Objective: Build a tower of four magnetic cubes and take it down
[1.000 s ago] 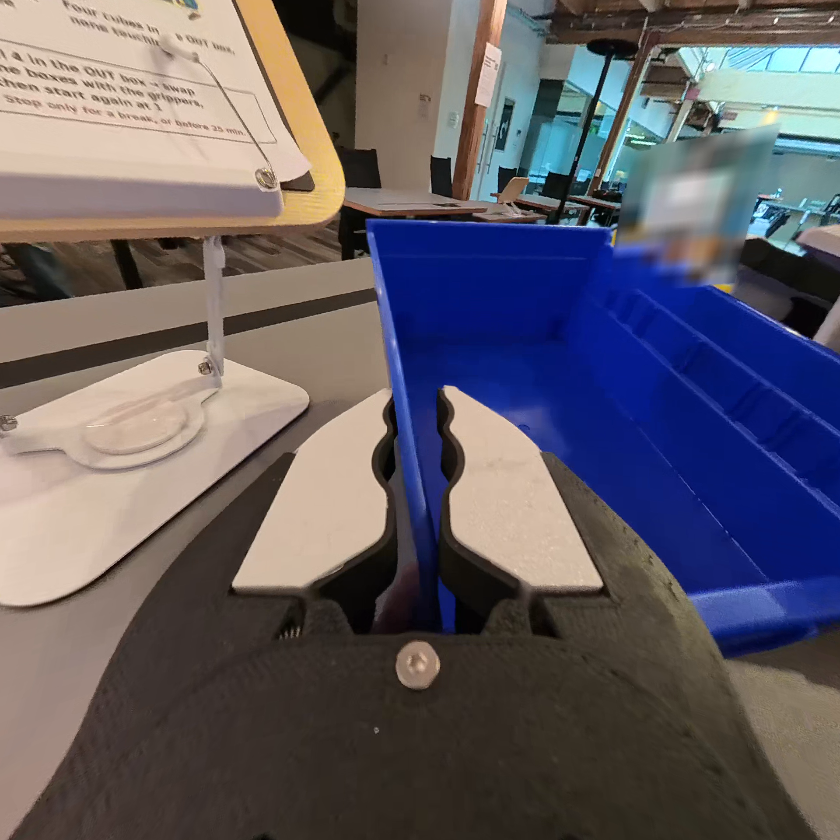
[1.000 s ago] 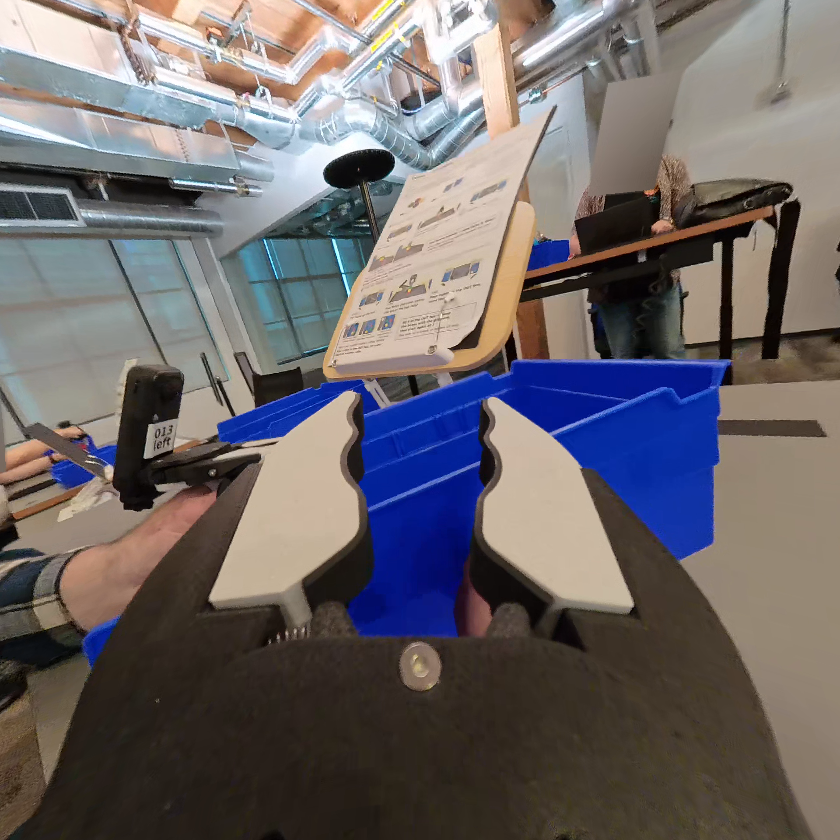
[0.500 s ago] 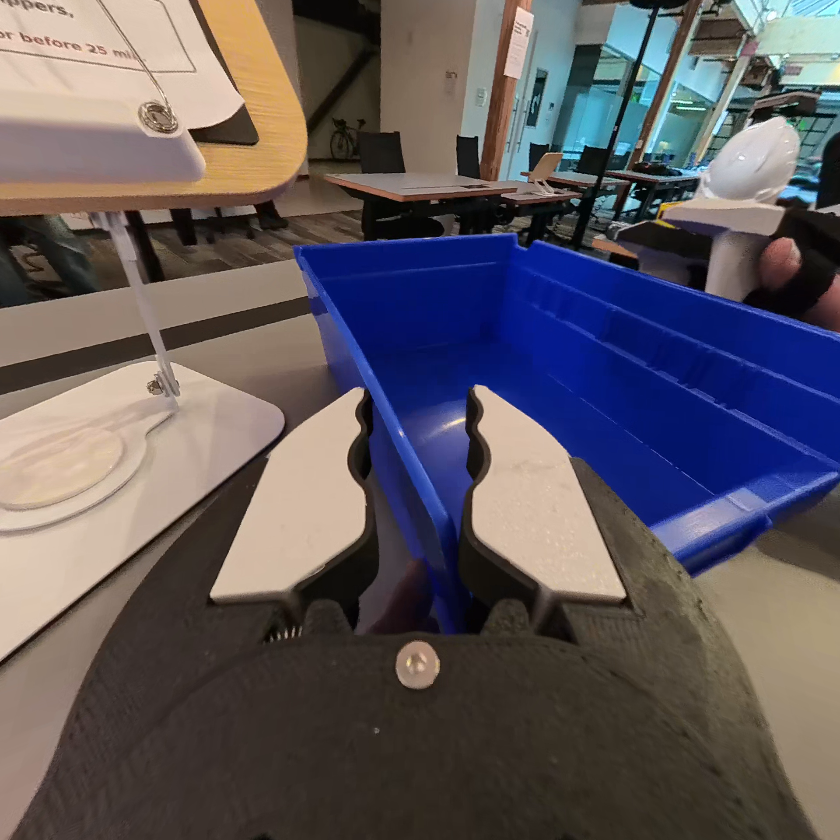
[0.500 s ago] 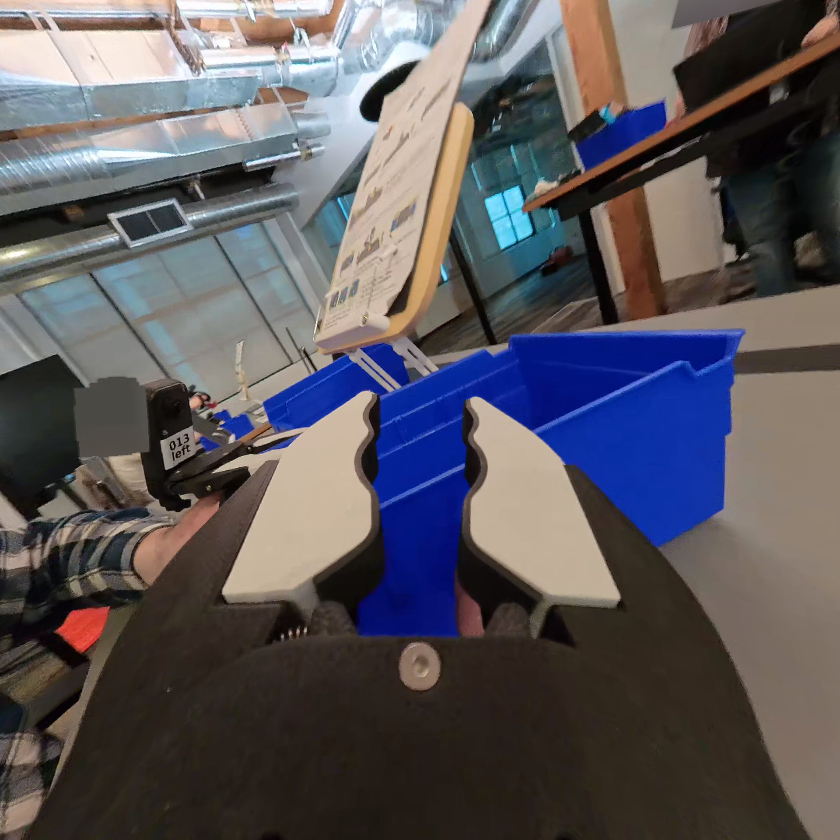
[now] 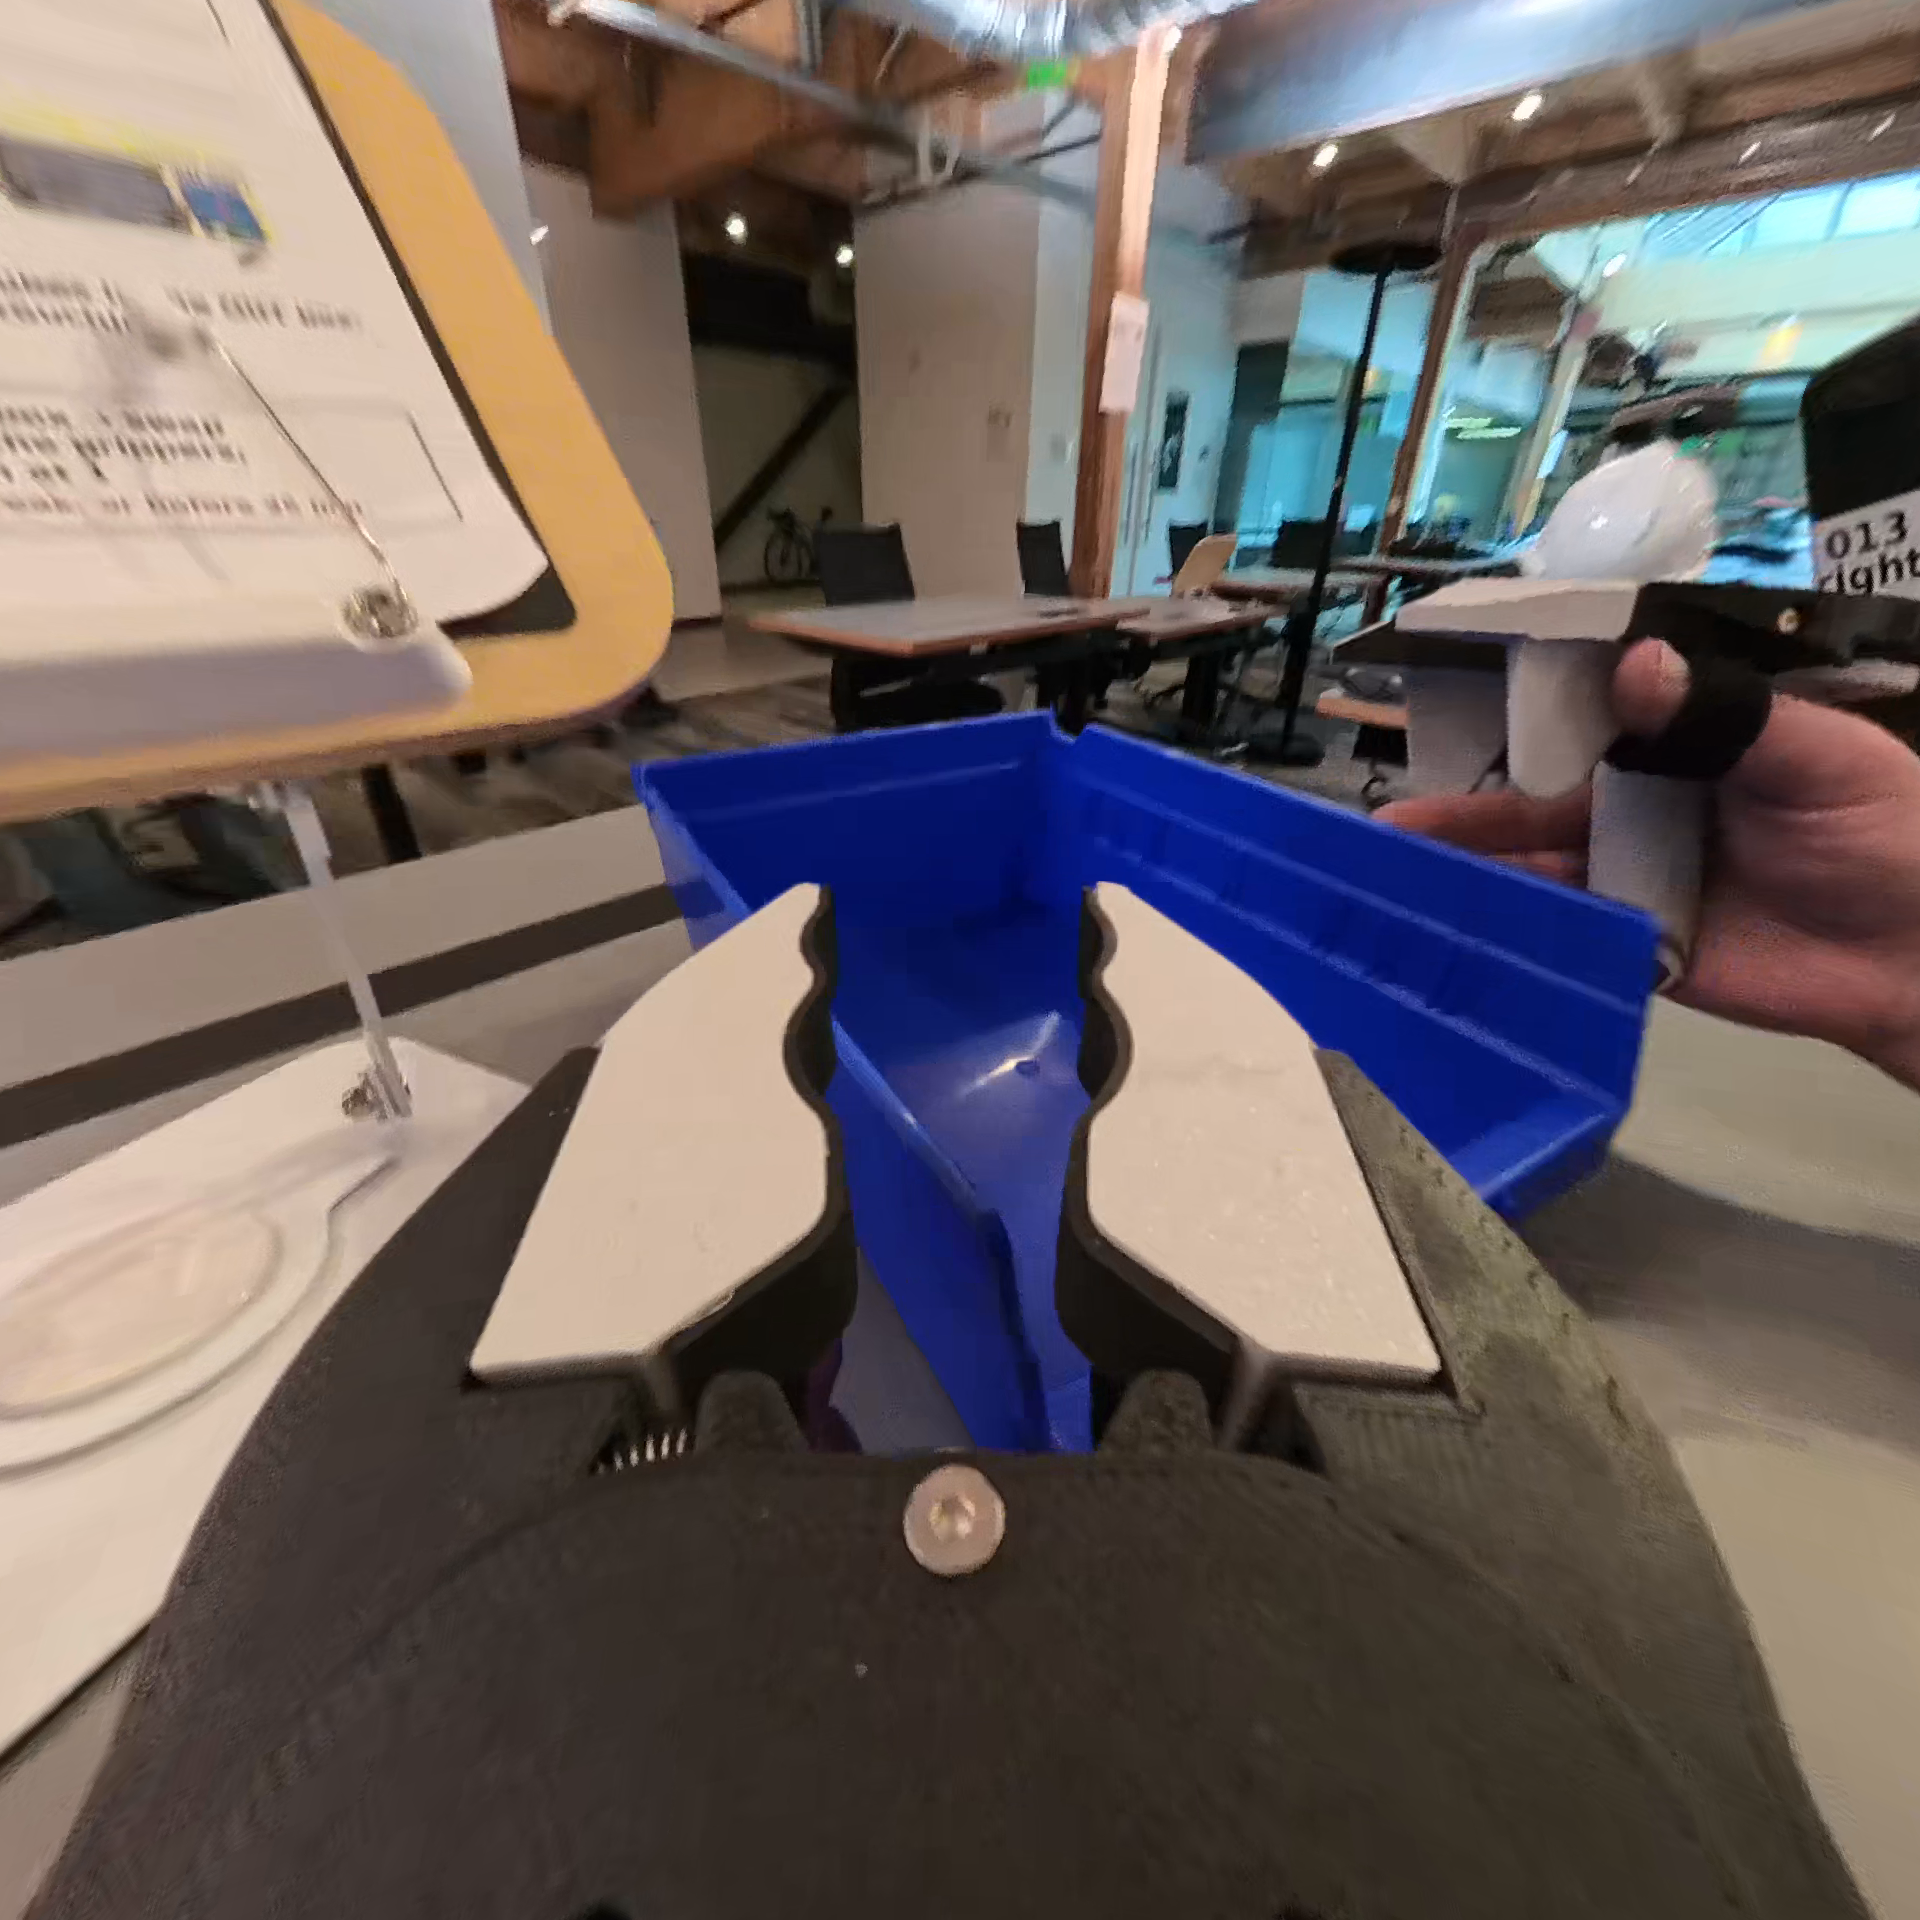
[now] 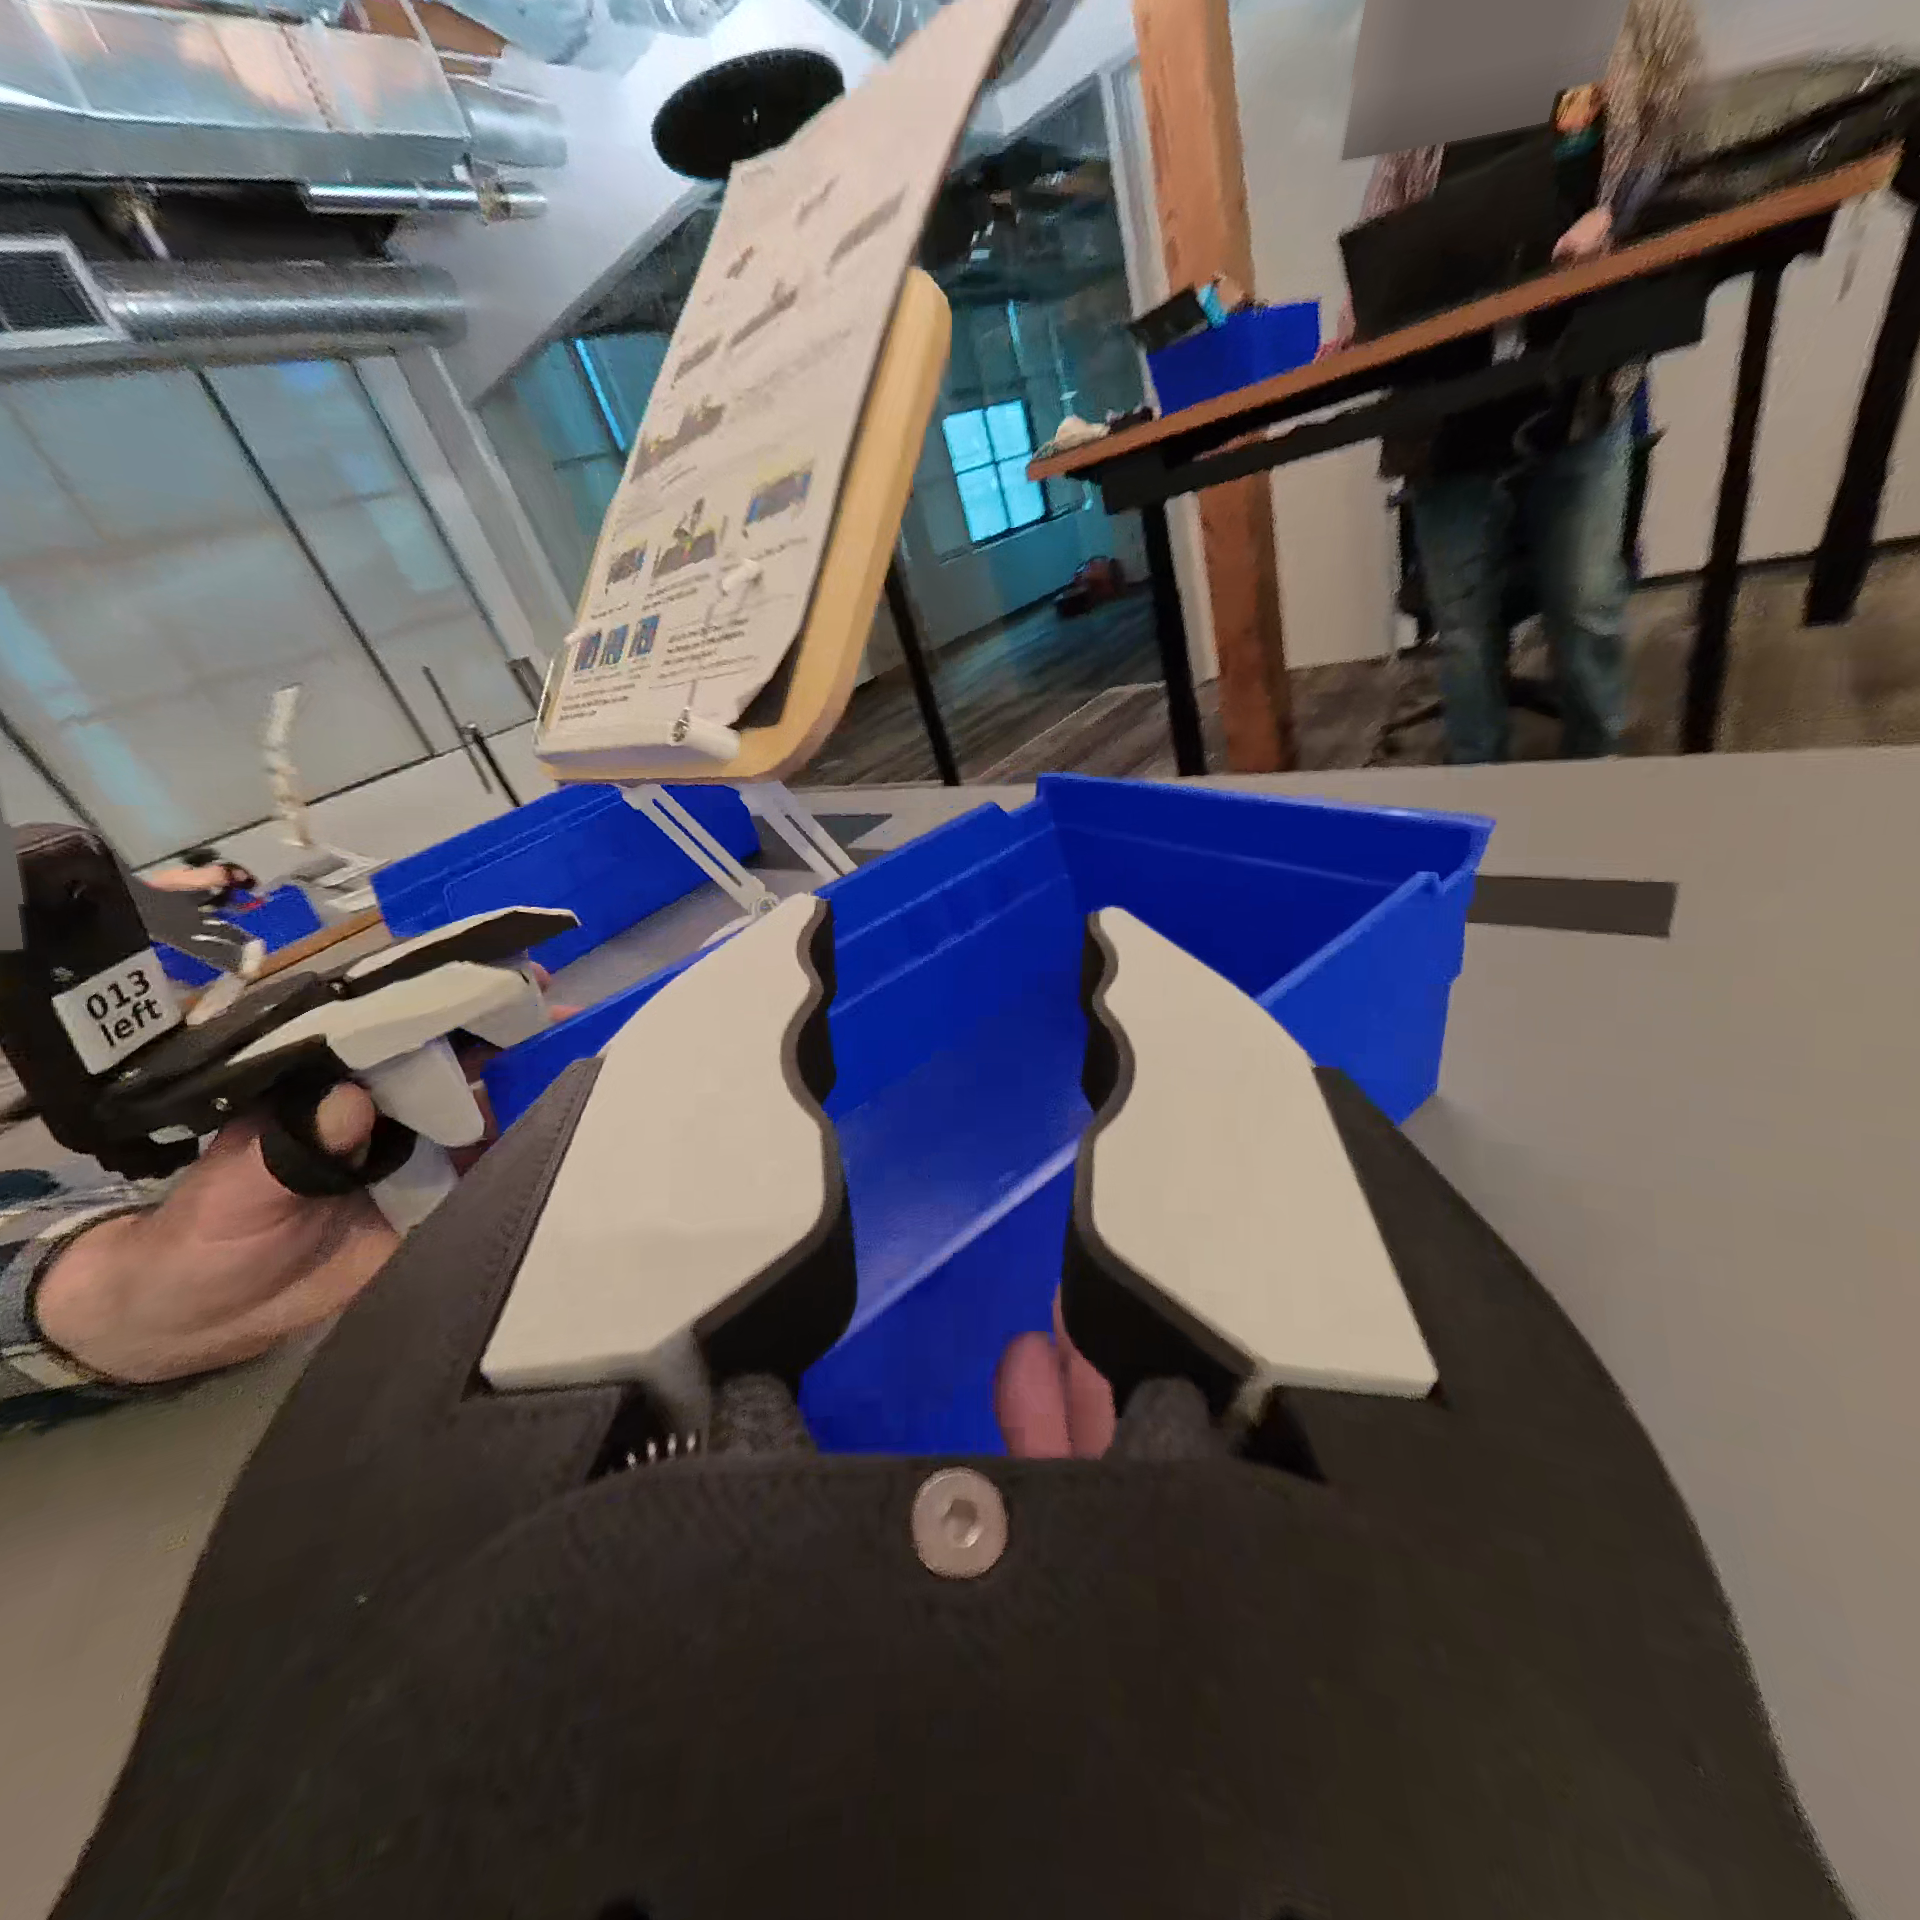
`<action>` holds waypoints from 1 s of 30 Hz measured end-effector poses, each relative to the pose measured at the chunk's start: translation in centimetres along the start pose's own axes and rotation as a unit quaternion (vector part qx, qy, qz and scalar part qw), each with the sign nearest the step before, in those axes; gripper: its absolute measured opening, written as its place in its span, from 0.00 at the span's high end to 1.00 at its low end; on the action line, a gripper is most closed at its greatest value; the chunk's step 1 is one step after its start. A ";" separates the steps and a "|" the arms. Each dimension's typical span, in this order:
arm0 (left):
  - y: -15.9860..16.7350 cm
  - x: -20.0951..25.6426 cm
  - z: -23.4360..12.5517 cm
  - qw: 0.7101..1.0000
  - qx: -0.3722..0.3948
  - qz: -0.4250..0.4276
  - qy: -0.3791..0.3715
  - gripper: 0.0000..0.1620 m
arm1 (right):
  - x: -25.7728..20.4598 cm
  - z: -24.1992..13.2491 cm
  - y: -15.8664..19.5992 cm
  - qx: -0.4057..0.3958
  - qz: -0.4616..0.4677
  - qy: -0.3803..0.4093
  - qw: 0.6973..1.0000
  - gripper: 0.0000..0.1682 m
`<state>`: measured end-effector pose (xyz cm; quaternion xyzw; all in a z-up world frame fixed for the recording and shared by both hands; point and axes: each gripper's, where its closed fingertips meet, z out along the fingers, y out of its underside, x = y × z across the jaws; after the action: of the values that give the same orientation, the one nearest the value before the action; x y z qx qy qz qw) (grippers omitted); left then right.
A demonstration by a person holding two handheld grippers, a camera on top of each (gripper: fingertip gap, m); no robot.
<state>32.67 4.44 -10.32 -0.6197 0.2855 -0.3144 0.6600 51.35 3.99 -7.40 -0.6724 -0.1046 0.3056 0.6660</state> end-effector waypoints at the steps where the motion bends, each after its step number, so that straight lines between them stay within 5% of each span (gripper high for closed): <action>1: -0.5 0.3 -0.6 1.000 0.005 -0.005 0.019 0.76 | -1.0 -0.6 0.1 -0.007 -0.021 0.020 1.000 0.73; 6: 0.9 1.0 -3.8 0.994 -0.039 -0.037 0.090 0.91 | -5.9 -3.5 3.8 -0.101 -0.166 0.113 0.974 0.72; 12: 3.5 2.4 -4.3 0.990 -0.097 -0.009 0.102 0.97 | -5.3 -2.6 8.3 -0.185 -0.205 0.181 0.944 0.68; 18: 3.9 4.9 -2.0 0.984 -0.105 -0.032 0.139 0.97 | -2.8 -0.9 8.0 -0.195 -0.230 0.215 0.929 0.82; 30: 3.9 6.4 4.0 0.983 -0.089 -0.049 0.150 1.00 | 5.4 2.1 5.5 -0.195 -0.186 0.202 0.942 0.86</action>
<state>40.02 2.23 -13.87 -0.6353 0.3777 -0.4088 0.5354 52.99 8.21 -14.04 -0.8052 -0.1482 0.0075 0.5741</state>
